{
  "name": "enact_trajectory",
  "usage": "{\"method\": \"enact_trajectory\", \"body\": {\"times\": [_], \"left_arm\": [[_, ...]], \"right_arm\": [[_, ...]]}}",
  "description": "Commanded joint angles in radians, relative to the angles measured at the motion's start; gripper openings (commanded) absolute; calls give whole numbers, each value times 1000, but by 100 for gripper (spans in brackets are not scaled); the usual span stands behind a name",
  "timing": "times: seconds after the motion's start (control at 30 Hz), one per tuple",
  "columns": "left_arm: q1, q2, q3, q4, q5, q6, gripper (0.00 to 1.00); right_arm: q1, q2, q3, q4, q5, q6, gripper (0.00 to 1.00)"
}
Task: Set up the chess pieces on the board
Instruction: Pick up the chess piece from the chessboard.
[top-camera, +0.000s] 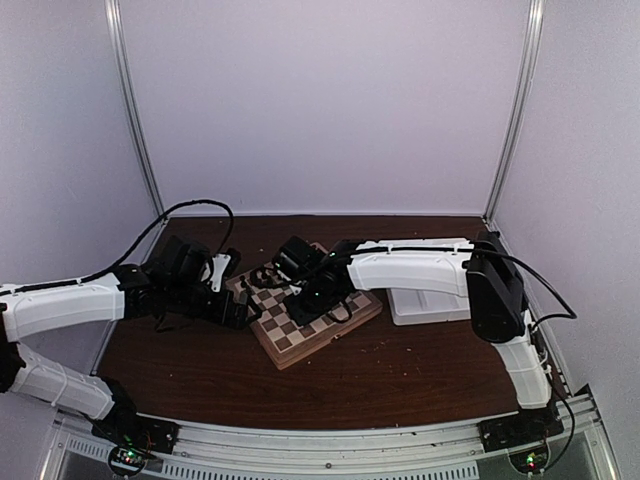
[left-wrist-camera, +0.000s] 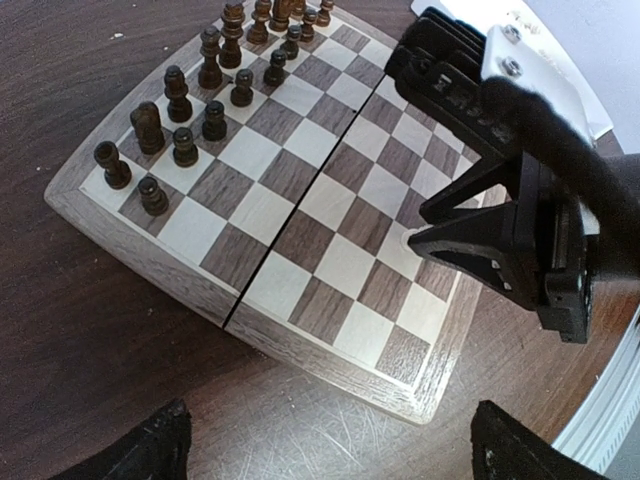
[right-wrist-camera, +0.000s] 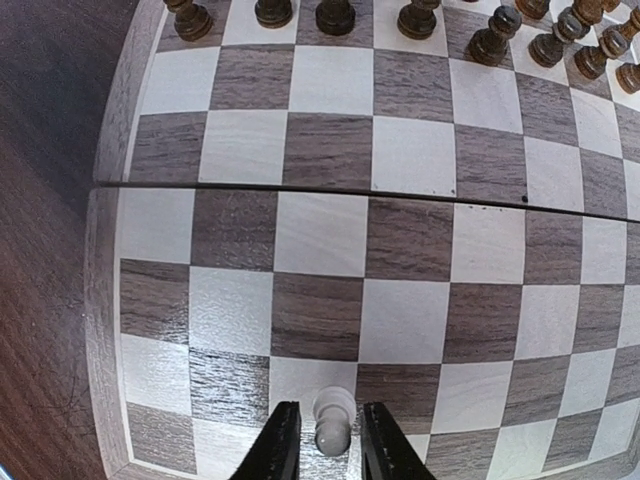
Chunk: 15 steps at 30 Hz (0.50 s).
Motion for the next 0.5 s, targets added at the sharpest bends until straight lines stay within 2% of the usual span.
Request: {"method": "enact_trajectory", "body": {"times": [0.0, 0.33, 0.47], "left_arm": [[1, 13, 4, 8, 2, 18, 98], [1, 26, 11, 5, 3, 23, 98], [1, 26, 12, 5, 3, 26, 98]], "right_arm": [[-10, 23, 30, -3, -1, 2, 23], [-16, 32, 31, -3, -11, 2, 18], [-16, 19, 26, -4, 7, 1, 11]]}}
